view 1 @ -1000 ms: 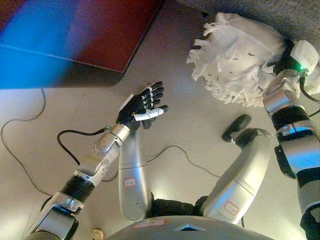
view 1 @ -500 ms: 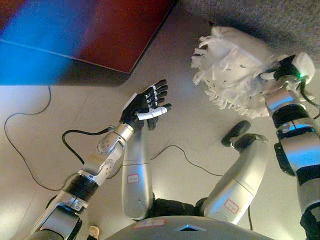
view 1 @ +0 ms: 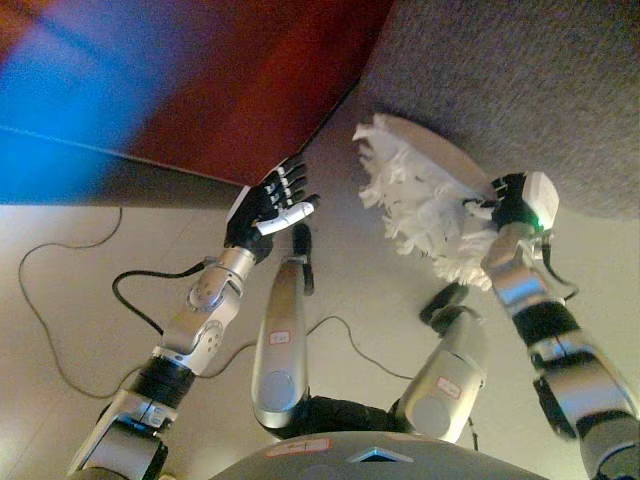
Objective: Pick up the pillow and put it on the sofa.
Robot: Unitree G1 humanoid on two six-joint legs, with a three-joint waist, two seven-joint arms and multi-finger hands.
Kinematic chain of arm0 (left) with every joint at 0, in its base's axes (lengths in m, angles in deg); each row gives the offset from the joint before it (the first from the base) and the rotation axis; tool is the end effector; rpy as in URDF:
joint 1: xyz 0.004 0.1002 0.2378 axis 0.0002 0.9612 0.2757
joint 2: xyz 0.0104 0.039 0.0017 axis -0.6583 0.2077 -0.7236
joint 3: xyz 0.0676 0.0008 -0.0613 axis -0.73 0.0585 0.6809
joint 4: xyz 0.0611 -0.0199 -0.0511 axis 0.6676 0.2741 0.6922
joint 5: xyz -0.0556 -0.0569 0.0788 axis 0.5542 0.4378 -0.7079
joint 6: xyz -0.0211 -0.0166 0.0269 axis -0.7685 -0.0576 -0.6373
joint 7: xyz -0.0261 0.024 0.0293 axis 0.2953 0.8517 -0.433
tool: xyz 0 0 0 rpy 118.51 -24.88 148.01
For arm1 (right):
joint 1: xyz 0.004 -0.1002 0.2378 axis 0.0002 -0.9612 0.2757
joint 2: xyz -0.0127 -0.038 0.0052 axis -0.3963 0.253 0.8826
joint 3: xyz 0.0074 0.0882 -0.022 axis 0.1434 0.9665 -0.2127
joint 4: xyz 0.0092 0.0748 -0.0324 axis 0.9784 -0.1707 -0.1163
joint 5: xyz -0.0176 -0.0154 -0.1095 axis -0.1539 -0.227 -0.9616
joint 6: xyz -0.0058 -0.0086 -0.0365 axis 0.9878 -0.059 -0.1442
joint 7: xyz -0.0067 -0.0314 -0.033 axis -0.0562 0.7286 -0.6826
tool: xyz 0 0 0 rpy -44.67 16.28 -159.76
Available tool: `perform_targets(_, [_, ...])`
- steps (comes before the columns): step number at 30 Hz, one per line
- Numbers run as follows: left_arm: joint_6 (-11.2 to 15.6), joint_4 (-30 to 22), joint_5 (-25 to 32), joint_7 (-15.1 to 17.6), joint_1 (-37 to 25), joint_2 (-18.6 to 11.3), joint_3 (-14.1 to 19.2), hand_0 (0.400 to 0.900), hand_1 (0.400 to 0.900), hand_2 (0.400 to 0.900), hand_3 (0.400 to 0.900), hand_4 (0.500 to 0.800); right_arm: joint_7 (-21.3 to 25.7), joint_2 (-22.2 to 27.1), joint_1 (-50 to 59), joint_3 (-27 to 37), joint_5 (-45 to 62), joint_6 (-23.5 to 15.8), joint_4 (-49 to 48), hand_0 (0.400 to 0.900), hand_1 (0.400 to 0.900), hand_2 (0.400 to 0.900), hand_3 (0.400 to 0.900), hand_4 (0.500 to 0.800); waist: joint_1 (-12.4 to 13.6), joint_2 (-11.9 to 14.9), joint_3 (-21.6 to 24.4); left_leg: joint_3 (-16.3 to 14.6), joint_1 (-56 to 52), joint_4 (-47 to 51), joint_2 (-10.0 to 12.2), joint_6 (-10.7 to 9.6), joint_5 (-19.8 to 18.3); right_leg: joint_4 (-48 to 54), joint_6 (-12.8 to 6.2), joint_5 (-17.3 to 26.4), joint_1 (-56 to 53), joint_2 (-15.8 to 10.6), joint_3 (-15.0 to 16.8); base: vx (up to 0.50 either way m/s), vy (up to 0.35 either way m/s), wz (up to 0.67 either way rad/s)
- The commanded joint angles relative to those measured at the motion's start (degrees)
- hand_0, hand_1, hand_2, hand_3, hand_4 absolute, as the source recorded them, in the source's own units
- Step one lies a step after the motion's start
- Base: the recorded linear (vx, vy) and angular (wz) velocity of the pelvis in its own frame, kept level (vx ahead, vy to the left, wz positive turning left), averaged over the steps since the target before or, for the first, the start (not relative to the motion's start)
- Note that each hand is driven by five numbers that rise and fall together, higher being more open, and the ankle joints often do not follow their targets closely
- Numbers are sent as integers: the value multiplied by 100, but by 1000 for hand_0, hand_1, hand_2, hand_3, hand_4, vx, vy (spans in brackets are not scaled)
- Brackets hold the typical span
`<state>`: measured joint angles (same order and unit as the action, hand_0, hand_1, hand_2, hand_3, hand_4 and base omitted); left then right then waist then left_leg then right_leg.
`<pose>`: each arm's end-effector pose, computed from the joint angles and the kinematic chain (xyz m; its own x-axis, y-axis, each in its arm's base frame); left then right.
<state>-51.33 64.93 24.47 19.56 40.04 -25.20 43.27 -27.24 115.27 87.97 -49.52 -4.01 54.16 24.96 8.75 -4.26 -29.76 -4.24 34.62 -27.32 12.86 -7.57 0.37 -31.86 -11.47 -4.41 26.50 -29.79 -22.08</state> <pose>0.2348 0.1704 0.0662 0.9741 -0.2260 0.0070 0.2238 0.9592 -0.1728 0.2709 -0.2270 0.0620 0.8734 -0.4870 0.0035 0.2717 0.4813 -0.8334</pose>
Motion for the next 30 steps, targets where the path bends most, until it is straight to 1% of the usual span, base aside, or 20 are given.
perform_targets(1, [192, -802, 23, 181, 197, -38, 235, 900, 900, 900, 900, 800, 983, 244, -62, 813, -1137, -823, -1134, 400, 400, 400, 400, 500, -72, 493, 550, -126, -1278, 1244, 279, 102, 214, 1220, -188, 1293, -420, -50, 211, 57, -16, -20])
perform_targets(3, [167, -787, -85, 245, 289, 39, 279, 900, 900, 900, 900, 800, 1058, 210, -441, 837, -1256, -1027, -1477, 400, 400, 400, 400, 500, -145, 593, 719, -279, -1759, 1654, 302, 83, 316, 1701, -204, 1424, -921, 171, 119, 70, -3, -23])
perform_targets(4, [171, -771, -142, 283, 330, 108, 296, 900, 900, 900, 900, 800, 1093, 217, -605, 876, -1279, -1150, -1691, 400, 400, 400, 400, 500, -205, 669, 851, -376, -2044, 1903, 281, 77, 362, 2001, -218, 1513, -1212, 303, 92, 23, 15, -20])
perform_targets(5, [157, -764, -155, 297, 335, 130, 299, 900, 900, 900, 900, 800, 1087, 212, -648, 886, -1311, -1176, -1750, 400, 400, 400, 400, 500, -218, 684, 882, -405, -2132, 1977, 273, 79, 376, 2076, -225, 1540, -1296, 337, 83, 24, 44, -28])
perform_targets(6, [113, -708, -209, 347, 356, 232, 330, 900, 900, 900, 900, 800, 1060, 190, -841, 931, -1419, -1304, -1984, 400, 400, 400, 400, 500, -297, 756, 1076, -542, -2456, 2267, 220, 99, 417, 2334, -266, 1659, -1587, 454, 49, 39, 61, -27])
perform_targets(9, [26, -648, -247, 489, 412, 401, 400, 900, 900, 900, 900, 800, 1002, 128, -1213, 1048, -1662, -1610, -2381, 400, 400, 400, 400, 500, -395, 836, 1367, -776, -3070, 2702, 76, 175, 454, 2601, -351, 1988, -2033, 584, 92, 47, 85, -33])
perform_targets(11, [-132, -580, -183, 582, 414, 485, 480, 900, 900, 900, 900, 800, 804, 123, -1407, 1118, -1697, -1718, -2629, 400, 400, 400, 400, 500, -470, 868, 1622, -880, -3373, 2888, -3, 233, 428, 2673, -353, 2158, -2187, 636, 151, 60, 86, -29])
perform_targets(12, [-169, -545, -177, 561, 420, 516, 516, 900, 900, 900, 900, 800, 756, 119, -1482, 1143, -1698, -1803, -2715, 400, 400, 400, 400, 500, -489, 871, 1714, -916, -3500, 2970, -37, 260, 415, 2697, -353, 2231, -2239, 648, 181, 59, 94, -33])
perform_targets(14, [-228, -495, -232, 617, 387, 567, 548, 900, 900, 900, 900, 800, 612, 157, -1545, 1218, -1666, -1961, -2926, 400, 400, 400, 400, 500, -556, 883, 1891, -997, -3758, 3132, -107, 304, 361, 2792, -353, 2429, -2305, 655, 214, 20, 79, -37])
perform_targets(16, [-280, -463, -293, 655, 345, 561, 585, 900, 900, 900, 900, 800, 621, 186, -1577, 1366, -1443, -2220, -3079, 400, 400, 400, 400, 500, -609, 917, 2034, -1100, -3948, 3192, -146, 330, 247, 2895, -353, 2654, -2329, 645, 182, -8, 31, -32])
perform_targets(17, [-281, -456, -304, 652, 339, 559, 587, 900, 900, 900, 900, 800, 621, 184, -1580, 1383, -1420, -2230, -3087, 400, 400, 400, 400, 500, -613, 934, 2059, -1115, -3945, 3206, -165, 338, 258, 2912, -353, 2696, -2307, 631, 183, -11, 16, -31])
perform_targets(18, [-301, -379, -312, 629, 354, 556, 658, 900, 900, 900, 900, 800, 677, 202, -1602, 1536, -1241, -2459, -3173, 400, 400, 400, 400, 500, -651, 956, 2147, -1217, -4088, 3207, -180, 349, 143, 2954, -353, 2802, -2335, 627, 139, -10, 20, -26])
perform_targets(20, [-320, -311, -278, 633, 384, 559, 715, 900, 900, 900, 900, 800, 565, 216, -1640, 1682, -915, -2617, -3263, 400, 400, 400, 400, 500, -663, 976, 2216, -1279, -4163, 3189, -220, 380, 67, 2958, -353, 2864, -2355, 597, 111, 14, 30, -26])
perform_targets(21, [-322, -275, -248, 580, 427, 552, 767, 900, 900, 900, 900, 800, 486, 226, -1685, 1798, -756, -2748, -3329, 400, 400, 400, 400, 500, -665, 986, 2266, -1304, -4205, 3171, -247, 405, 21, 2950, -353, 2879, -2385, 573, 95, 47, 33, -18])
perform_targets(24, [-332, -273, -208, 460, 550, 550, 847, 900, 900, 900, 900, 800, 224, 302, -1744, 2042, -436, -2882, -3399, 400, 400, 400, 400, 500, -617, 1019, 2355, -1275, -4271, 3130, -302, 444, -70, 2960, -353, 2838, -2494, 553, 59, 85, 17, -6])
perform_targets(26, [-336, -265, -179, 392, 604, 535, 875, 900, 900, 900, 900, 800, 66, 369, -1705, 2121, -250, -2879, -3360, 400, 400, 400, 400, 500, -568, 1049, 2402, -1244, -4312, 3111, -305, 441, -108, 2978, -353, 2790, -2575, 548, 17, 105, -6, 5])
perform_targets(28, [-345, -253, -177, 293, 665, 508, 877, 900, 900, 900, 900, 800, -185, 461, -1561, 2129, 116, -2797, -3189, 400, 400, 400, 400, 500, -466, 1101, 2451, -1211, -4348, 3089, -285, 418, -135, 3027, -353, 2725, -2699, 553, -91, 122, -40, 12])
perform_targets(30, [-353, -257, -189, 70, 750, 482, 890, 900, 900, 900, 900, 800, -425, 522, -1398, 2064, 248, -2728, -2904, 400, 400, 400, 400, 500, -357, 1153, 2485, -1178, -4378, 3091, -255, 384, -129, 3092, -353, 2658, -2833, 576, -217, 139, -55, 17])
